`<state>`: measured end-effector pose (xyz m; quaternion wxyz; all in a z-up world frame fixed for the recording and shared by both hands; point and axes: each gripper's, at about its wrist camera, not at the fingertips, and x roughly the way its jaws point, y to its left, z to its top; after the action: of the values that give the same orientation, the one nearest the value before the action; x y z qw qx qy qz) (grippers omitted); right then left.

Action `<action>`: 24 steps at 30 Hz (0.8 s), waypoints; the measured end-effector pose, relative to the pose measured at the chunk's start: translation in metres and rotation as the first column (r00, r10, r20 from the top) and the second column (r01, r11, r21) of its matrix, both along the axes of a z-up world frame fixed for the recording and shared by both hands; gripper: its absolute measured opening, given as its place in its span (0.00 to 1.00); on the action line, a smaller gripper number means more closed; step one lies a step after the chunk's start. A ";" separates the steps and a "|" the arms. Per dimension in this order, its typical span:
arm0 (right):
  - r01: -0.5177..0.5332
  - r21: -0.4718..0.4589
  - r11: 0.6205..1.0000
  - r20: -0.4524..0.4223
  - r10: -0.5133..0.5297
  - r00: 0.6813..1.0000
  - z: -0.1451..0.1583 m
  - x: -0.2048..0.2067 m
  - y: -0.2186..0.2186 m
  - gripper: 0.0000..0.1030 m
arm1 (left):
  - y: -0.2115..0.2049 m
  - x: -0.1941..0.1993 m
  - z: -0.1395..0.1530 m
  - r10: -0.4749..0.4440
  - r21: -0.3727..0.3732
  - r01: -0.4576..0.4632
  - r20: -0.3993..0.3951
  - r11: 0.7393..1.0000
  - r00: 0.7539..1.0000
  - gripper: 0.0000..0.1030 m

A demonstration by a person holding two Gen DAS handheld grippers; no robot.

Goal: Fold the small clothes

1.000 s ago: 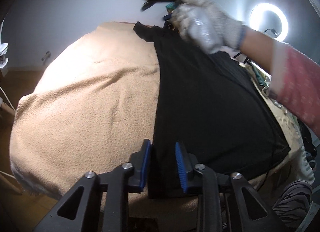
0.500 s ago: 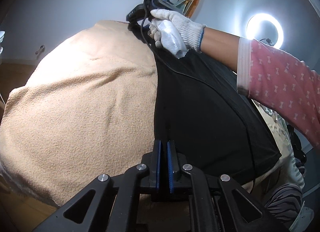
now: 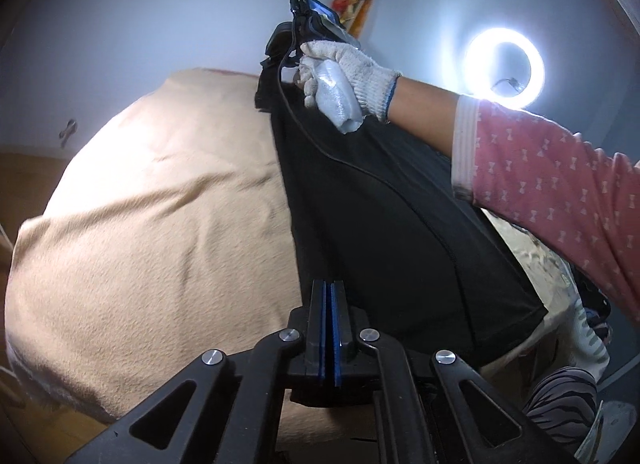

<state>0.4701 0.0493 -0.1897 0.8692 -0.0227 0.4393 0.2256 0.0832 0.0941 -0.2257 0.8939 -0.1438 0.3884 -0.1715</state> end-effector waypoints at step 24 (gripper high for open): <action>0.361 0.061 0.930 -0.133 -0.351 0.927 -0.025 0.027 -0.214 0.57 | -0.104 0.038 0.006 -0.376 0.030 0.381 -0.110 0.924 0.920 0.31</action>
<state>0.4968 -0.1647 -0.2145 0.8681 0.1076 0.4775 0.0832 0.1207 -0.0096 -0.2200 0.8262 -0.0518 0.4582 -0.3236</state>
